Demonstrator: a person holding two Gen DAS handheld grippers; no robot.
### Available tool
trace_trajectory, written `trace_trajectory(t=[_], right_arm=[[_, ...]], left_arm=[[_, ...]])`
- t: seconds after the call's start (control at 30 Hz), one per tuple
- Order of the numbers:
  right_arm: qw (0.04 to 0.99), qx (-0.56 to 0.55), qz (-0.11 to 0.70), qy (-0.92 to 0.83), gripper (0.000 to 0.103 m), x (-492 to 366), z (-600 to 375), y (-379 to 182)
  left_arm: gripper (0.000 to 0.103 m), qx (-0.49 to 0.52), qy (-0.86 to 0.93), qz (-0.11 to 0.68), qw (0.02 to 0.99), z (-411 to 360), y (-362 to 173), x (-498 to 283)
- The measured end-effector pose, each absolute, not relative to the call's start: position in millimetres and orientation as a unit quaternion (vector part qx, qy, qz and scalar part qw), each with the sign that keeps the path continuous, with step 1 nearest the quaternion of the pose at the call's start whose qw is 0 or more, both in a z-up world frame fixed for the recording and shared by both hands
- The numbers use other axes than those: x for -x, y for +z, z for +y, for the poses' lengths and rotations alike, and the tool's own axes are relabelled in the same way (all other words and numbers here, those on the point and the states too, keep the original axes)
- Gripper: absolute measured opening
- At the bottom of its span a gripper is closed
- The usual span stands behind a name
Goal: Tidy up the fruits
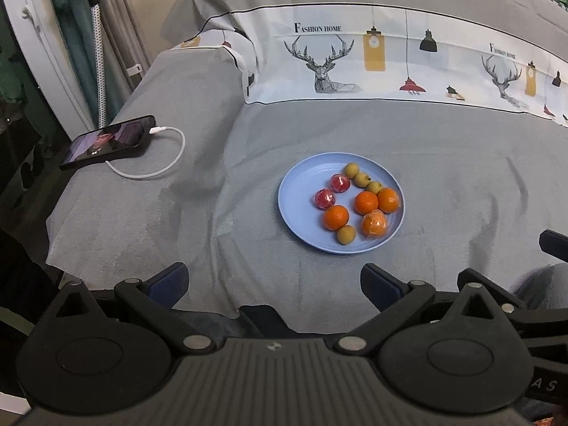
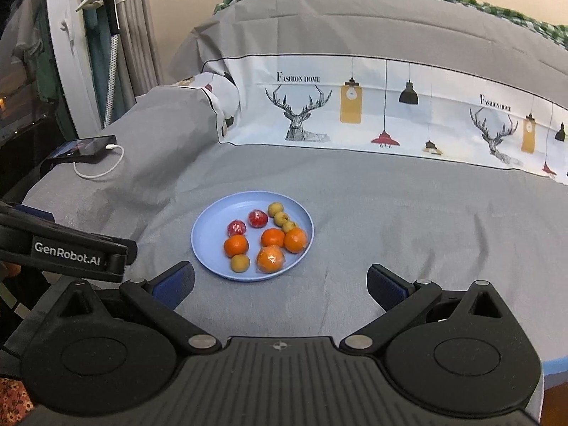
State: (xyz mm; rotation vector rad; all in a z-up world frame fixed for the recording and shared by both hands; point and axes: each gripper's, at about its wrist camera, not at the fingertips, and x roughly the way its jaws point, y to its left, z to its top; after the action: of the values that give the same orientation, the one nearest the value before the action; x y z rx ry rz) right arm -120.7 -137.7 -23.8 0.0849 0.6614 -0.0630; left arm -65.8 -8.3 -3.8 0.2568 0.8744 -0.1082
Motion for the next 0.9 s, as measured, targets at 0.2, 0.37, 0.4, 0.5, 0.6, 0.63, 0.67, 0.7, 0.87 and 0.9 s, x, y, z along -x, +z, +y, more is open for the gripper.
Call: trace_trajectory(t=[0.2, 0.37, 0.4, 0.5, 0.6, 0.63, 0.67, 0.7, 0.87, 0.9], right_arm=[[0.943, -0.038, 0.329, -0.027, 0.102, 120, -134, -28], [0.940, -0.034, 0.340, -0.024, 0.102, 112, -133, -33], [0.939, -0.032, 0.342, -0.024, 0.102, 110, -133, -34], [0.941, -0.030, 0.338, -0.021, 0.102, 106, -132, -33], [0.940, -0.029, 0.338, -0.020, 0.102, 105, -132, -33], [0.940, -0.029, 0.340, -0.020, 0.102, 106, -133, -34], [0.939, -0.029, 0.341, -0.020, 0.102, 106, -133, -34], [0.939, -0.031, 0.342, -0.021, 0.102, 106, -134, -34], [0.939, -0.038, 0.341, -0.025, 0.102, 108, -136, -34], [0.940, -0.037, 0.339, -0.025, 0.102, 108, -136, -34]], left_arm=[[0.103, -0.107, -0.041, 0.423, 0.899, 6, -3, 59], [0.103, -0.107, -0.042, 0.431, 0.895, 7, -5, 50], [0.103, -0.107, -0.043, 0.432, 0.895, 6, -5, 49], [0.103, -0.119, -0.045, 0.427, 0.896, 1, -5, 48], [0.103, -0.122, -0.045, 0.429, 0.894, -3, -7, 49], [0.103, -0.121, -0.046, 0.430, 0.894, -3, -8, 49], [0.103, -0.121, -0.046, 0.431, 0.893, -4, -8, 49], [0.103, -0.122, -0.046, 0.430, 0.893, -5, -8, 49], [0.103, -0.125, -0.046, 0.427, 0.894, -6, -7, 51], [0.103, -0.124, -0.047, 0.426, 0.895, -6, -6, 52]])
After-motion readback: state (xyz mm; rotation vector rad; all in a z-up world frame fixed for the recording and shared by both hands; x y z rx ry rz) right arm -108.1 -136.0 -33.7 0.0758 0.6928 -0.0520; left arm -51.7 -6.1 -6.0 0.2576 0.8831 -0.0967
